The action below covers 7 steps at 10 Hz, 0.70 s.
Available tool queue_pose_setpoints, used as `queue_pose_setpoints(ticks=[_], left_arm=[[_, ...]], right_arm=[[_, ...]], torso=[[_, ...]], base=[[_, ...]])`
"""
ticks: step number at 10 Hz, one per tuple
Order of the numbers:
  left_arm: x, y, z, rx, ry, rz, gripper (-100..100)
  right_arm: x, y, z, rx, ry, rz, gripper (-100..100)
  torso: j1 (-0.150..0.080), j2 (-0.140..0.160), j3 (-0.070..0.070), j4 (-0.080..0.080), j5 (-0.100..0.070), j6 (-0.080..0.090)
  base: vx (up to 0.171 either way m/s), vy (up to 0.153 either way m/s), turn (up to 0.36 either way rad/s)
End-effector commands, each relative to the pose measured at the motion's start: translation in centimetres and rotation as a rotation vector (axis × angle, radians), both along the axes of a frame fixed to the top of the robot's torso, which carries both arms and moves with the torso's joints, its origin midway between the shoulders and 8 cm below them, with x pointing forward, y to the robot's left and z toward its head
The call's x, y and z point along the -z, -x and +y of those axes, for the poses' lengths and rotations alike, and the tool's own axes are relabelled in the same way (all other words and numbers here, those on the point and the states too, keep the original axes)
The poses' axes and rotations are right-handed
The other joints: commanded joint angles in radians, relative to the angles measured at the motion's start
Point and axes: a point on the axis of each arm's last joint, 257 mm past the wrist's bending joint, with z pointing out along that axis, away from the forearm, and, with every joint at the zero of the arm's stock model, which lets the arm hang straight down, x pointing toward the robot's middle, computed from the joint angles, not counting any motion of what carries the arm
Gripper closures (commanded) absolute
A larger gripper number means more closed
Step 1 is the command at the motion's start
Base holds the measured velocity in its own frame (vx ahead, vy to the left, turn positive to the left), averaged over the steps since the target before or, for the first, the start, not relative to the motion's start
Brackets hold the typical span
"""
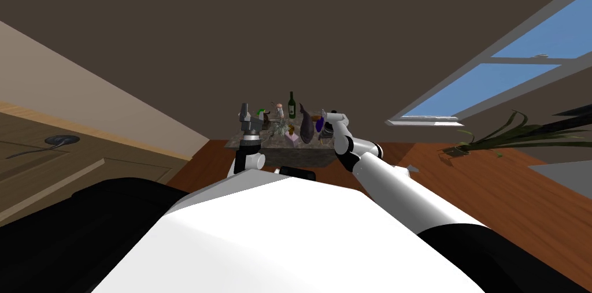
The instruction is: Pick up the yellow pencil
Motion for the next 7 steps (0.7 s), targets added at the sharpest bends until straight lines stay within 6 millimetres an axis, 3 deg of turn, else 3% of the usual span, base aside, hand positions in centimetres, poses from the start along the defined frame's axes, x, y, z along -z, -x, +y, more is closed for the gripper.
queue_pose_setpoints(ticks=[1, 4, 5, 7], left_arm=[[0.0, 0.0, 0.0, 0.0, 0.0, 0.0, 0], [0.0, 0.0, 0.0, 0.0, 0.0, 0.0, 0], [0.0, 0.0, 0.0, 0.0, 0.0, 0.0, 0], [0.0, 0.0, 0.0, 0.0, 0.0, 0.0, 0]], right_arm=[[0.96, 0.37, -0.28, -0.005, 0.001, -0.002, -100], [0.94, 0.26, -0.25, -0.004, 0.001, -0.004, -100], [0.94, 0.29, -0.26, -0.005, 0.001, -0.003, 100], [0.98, 0.33, -0.12, -0.005, -0.001, -0.002, 100]], torso=[[0.0, 0.0, 0.0, 0.0, 0.0, 0.0], [-0.001, 0.0, 0.0, -0.001, 0.0, 0.0], [-0.001, 0.0, -0.001, -0.001, 0.0, 0.0], [-0.002, -0.001, -0.001, -0.001, 0.0, 0.001]], base=[[-0.009, 0.013, -0.036], [-0.002, 0.002, -0.007], [0.0, 0.0, 0.0], [0.0, 0.001, -0.006]])
